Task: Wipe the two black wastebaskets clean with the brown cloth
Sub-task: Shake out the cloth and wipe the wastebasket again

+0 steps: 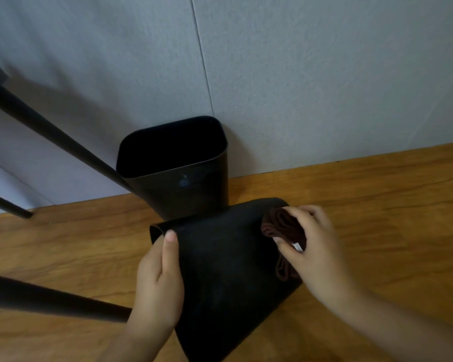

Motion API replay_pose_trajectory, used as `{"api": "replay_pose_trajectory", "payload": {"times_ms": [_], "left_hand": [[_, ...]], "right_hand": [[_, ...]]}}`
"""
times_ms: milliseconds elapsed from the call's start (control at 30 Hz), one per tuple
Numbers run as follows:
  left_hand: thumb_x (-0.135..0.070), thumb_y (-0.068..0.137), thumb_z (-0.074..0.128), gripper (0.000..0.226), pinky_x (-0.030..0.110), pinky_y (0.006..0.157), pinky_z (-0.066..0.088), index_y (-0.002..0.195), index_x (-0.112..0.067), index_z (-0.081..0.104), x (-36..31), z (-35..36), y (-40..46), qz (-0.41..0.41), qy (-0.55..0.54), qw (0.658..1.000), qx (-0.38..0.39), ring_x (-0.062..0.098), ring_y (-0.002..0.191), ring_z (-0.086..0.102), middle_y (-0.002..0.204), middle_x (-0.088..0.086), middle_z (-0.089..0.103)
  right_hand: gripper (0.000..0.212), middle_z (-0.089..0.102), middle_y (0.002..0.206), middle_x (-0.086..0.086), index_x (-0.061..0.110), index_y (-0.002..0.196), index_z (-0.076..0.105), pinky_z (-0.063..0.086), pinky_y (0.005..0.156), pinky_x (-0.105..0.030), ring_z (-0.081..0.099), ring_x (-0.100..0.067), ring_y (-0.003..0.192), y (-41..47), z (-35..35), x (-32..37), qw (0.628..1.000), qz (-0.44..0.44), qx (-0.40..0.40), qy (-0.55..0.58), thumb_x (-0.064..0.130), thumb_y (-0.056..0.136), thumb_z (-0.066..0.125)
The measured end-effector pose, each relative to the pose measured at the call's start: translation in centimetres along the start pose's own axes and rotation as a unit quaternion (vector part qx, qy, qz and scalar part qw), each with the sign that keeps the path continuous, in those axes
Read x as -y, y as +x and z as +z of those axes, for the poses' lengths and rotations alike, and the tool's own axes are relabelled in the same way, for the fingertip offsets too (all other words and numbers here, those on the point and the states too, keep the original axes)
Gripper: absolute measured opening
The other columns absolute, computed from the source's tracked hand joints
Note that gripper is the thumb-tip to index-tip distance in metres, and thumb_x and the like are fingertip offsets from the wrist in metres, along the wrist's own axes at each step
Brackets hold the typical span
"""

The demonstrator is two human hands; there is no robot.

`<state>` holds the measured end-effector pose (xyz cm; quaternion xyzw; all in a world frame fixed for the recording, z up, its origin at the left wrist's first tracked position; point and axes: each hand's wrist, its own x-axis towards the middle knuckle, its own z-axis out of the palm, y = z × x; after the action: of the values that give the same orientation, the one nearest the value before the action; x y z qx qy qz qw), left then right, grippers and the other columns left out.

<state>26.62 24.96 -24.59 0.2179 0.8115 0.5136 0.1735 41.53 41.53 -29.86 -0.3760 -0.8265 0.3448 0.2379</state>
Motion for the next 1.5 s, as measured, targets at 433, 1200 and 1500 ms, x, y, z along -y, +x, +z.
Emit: {"api": "replay_pose_trajectory", "payload": {"times_ms": [433,1200,1500], "left_hand": [[-0.050,0.093,0.025,0.062,0.033,0.057,0.046,0.069,-0.005,0.060,1.1,0.4,0.2,0.017,0.031,0.997,-0.065,0.024,0.060,0.061,0.060,0.009,0.060],[-0.038,0.102,0.028,0.055,0.039,0.061,0.046,0.072,-0.001,0.056,0.8,1.0,1.4,-0.059,0.055,0.993,-0.091,0.035,0.063,0.057,0.063,0.016,0.054],[-0.036,0.103,0.028,0.050,0.033,0.055,0.041,0.069,-0.008,0.053,0.6,0.8,1.5,-0.088,0.042,0.991,-0.087,0.022,0.055,0.048,0.060,0.007,0.047]], "right_hand": [[0.063,0.037,0.138,0.016,0.043,0.136,0.043,0.049,0.098,-0.033,0.044,-0.008,0.124,-2.5,2.3,4.6,0.972,-0.216,0.093,-0.007,0.024,0.079,0.065],[0.057,0.036,0.134,0.018,0.043,0.132,0.045,0.044,0.099,-0.026,0.042,-0.002,0.121,-4.0,3.1,6.1,0.960,-0.249,0.131,-0.007,0.035,0.079,0.064],[0.053,0.038,0.131,0.020,0.037,0.130,0.053,0.047,0.101,-0.036,0.045,-0.005,0.123,-3.3,2.1,0.6,0.987,-0.147,0.070,-0.001,0.023,0.081,0.070]]}}
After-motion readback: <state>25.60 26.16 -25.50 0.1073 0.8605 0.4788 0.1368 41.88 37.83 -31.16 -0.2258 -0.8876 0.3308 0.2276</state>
